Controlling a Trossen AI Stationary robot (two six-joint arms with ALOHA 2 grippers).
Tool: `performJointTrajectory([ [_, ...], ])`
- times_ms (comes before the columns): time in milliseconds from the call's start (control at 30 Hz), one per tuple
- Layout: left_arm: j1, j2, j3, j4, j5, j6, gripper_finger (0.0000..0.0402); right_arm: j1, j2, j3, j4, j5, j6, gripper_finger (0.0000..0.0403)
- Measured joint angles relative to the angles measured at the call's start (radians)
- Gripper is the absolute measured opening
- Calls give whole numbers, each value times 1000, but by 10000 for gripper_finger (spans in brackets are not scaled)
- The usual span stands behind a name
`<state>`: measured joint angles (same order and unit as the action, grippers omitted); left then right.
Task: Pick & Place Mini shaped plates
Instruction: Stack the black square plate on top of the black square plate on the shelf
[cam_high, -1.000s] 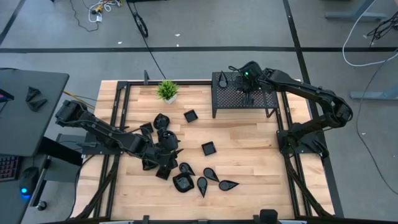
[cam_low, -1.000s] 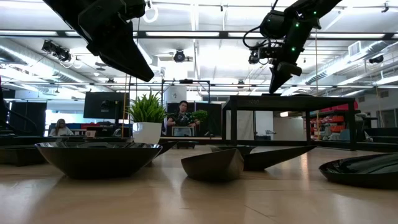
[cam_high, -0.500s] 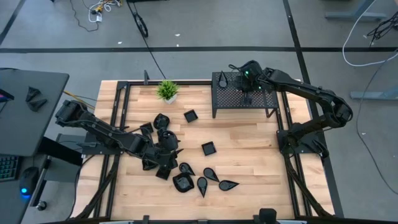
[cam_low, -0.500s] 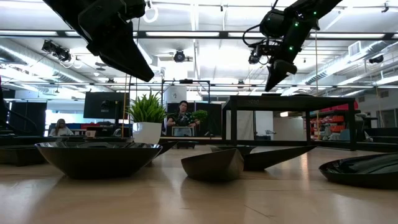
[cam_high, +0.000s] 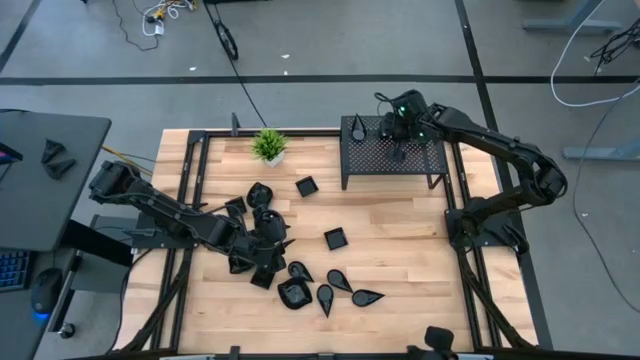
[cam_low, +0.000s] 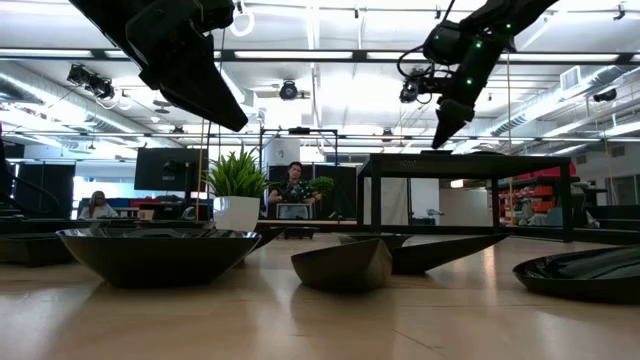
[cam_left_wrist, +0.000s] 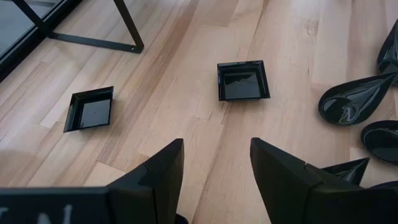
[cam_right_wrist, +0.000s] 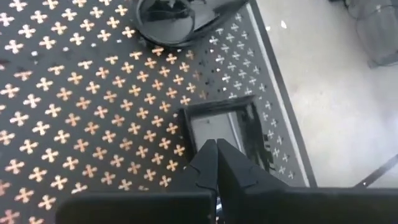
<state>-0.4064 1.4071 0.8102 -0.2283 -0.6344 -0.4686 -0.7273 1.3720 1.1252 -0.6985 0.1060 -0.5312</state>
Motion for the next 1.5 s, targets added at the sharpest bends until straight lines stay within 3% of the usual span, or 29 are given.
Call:
performJointTrajectory([
  [567, 0, 0, 0, 0, 0, 0, 193, 4, 0, 0, -14, -49, 6, 4],
  [800, 0, 0, 0, 0, 0, 4, 193, 65, 0, 0, -29, -127, 76, 4],
  [933, 0, 0, 0, 0, 0, 5, 193, 66, 3, 0, -82, -115, 55, 4],
  [1133, 0, 0, 0, 0, 0, 2, 193, 41, 11, 0, -104, -15, 52, 4],
  [1500, 0, 0, 0, 0, 0, 1, 193, 3, 12, 0, -98, -8, 52, 4],
])
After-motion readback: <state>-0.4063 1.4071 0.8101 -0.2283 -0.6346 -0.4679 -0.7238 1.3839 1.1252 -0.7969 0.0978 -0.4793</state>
